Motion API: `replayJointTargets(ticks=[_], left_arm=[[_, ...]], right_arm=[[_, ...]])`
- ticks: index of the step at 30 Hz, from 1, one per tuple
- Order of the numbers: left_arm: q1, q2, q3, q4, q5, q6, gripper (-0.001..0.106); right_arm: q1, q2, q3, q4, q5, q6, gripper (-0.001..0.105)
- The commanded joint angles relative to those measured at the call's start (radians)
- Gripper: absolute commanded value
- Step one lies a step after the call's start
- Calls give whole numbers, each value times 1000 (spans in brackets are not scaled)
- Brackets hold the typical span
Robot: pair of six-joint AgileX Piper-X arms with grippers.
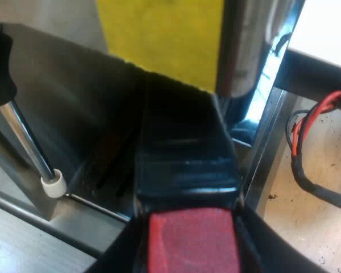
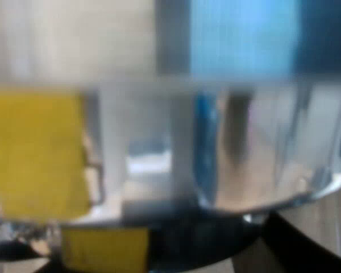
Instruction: Put the handle in the coffee machine
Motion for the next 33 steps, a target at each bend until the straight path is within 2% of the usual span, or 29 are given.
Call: replayJointTargets(ticks=[1,2,7,9,17,22,33], left_arm=[[-2,-25,-15,-12,75,15,3],[-2,-25,-15,-12,75,15,5],[-2,-25,-15,37,75,15,43],[-2,-25,-15,52,67,15,49],[10,-69,-15,84,32,17,49],[55,-150,-15,69,32,17,49],[152,-201,-38,90,38,8,49]], right_arm=[[1,-58,-26,-131,-38,-4,43],[1,-59,-26,-130,-38,-4,43],[1,-67,-26,-130,-36,-4,42],[1,-71,-26,-130,-34,-4,40],[1,-92,-26,-123,-18,-4,39],[1,-98,-26,-118,-17,-4,39],[1,-99,-26,-118,-15,-4,39]])
